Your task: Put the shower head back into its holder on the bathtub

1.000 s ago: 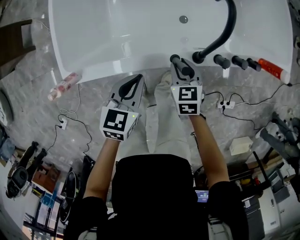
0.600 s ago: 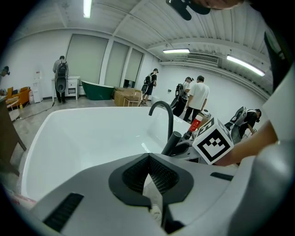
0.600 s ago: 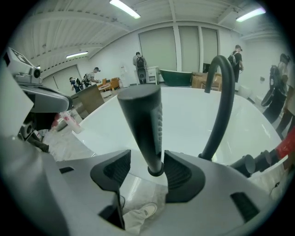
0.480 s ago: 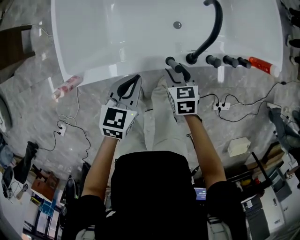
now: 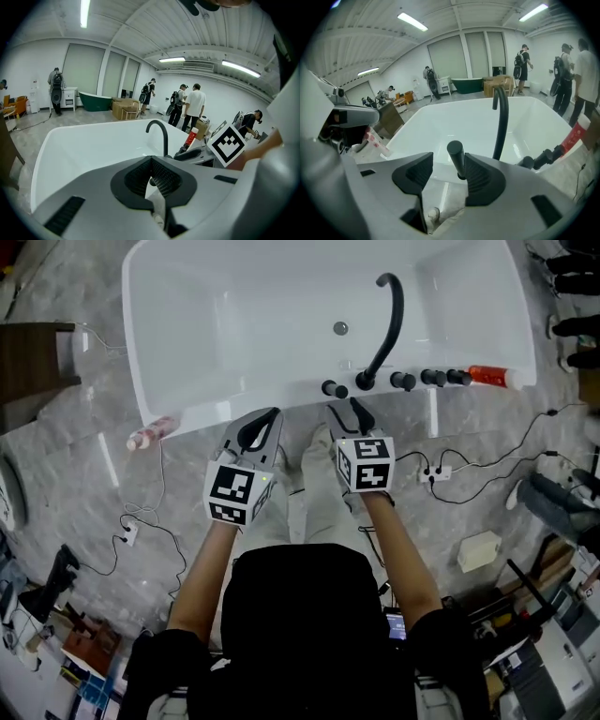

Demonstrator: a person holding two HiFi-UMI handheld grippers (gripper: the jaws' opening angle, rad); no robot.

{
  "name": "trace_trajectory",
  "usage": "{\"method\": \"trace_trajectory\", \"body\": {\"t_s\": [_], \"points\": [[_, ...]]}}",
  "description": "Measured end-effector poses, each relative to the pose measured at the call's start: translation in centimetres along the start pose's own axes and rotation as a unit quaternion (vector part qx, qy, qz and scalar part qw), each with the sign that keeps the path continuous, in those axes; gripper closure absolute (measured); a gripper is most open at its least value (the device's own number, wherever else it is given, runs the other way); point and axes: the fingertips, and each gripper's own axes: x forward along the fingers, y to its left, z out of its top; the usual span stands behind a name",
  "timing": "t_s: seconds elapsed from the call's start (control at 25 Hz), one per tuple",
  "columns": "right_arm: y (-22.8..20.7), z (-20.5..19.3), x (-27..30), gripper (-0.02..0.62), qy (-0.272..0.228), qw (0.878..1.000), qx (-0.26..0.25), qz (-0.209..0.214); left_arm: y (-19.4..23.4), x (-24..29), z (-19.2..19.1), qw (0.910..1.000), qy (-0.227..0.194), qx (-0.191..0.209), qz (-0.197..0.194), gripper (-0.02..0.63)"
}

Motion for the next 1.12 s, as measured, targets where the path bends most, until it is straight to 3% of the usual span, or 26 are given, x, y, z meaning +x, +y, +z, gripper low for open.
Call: {"method": "trace_trajectory", "body": {"t_s": [0.28,0.4,0.76,1.12], "points": [[0.6,5.1,-6.0,0.52,-0.057,0.998,-0.021,-0.018,-1.7,-2.9,3.3,0.9996,-0.016,0.022,-0.01,0.594],[1.2,7.1,-9.1,0.553,-0.084,0.996,-0.027,-0.017,-2.8,-4.3,5.0,0.999,-0.028,0.032,-0.012,0.594],[3.7,13.9,-16.7,0.572,-0.171,0.984,-0.041,-0.015,-5.3,-7.5,11.3,0.9945,-0.078,0.063,-0.031,0.594],[6.6,20.9,-22.9,0.572,-0.243,0.968,-0.068,-0.005,-5.5,-11.7,18.6,0.9845,-0.151,0.087,-0.021,0.594]]}}
